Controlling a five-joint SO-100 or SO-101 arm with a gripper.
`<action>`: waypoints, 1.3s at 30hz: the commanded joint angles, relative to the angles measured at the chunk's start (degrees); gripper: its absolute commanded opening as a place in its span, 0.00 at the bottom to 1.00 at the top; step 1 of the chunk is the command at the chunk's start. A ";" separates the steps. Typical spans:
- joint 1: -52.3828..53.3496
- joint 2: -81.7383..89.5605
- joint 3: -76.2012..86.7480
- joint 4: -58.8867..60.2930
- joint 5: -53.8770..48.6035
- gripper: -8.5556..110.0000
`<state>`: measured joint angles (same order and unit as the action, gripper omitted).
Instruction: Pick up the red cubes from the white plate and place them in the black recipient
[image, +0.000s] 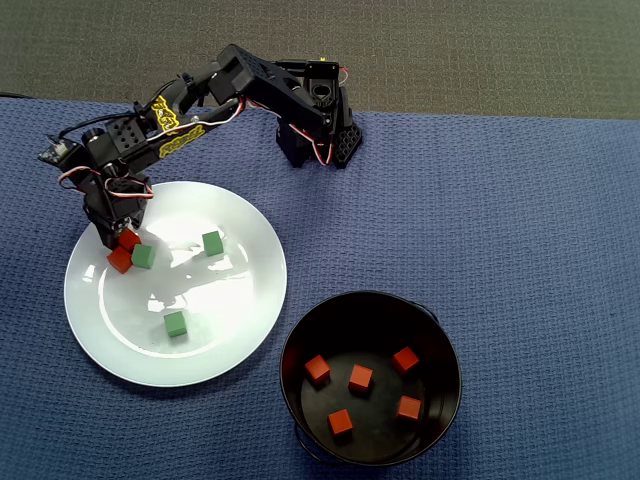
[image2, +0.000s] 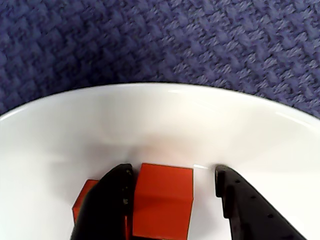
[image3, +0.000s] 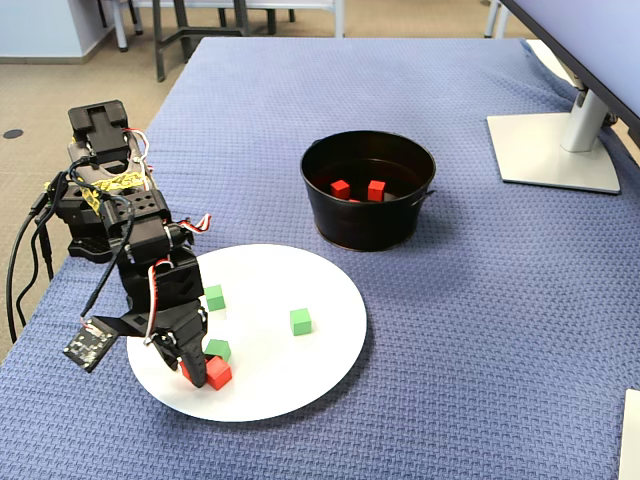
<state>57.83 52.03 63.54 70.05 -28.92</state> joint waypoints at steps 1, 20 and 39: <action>-1.49 4.57 0.53 -2.11 0.79 0.17; -2.72 11.60 3.69 -3.25 2.90 0.07; -37.53 41.04 12.39 -16.17 20.39 0.07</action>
<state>28.74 88.68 76.20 59.41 -12.39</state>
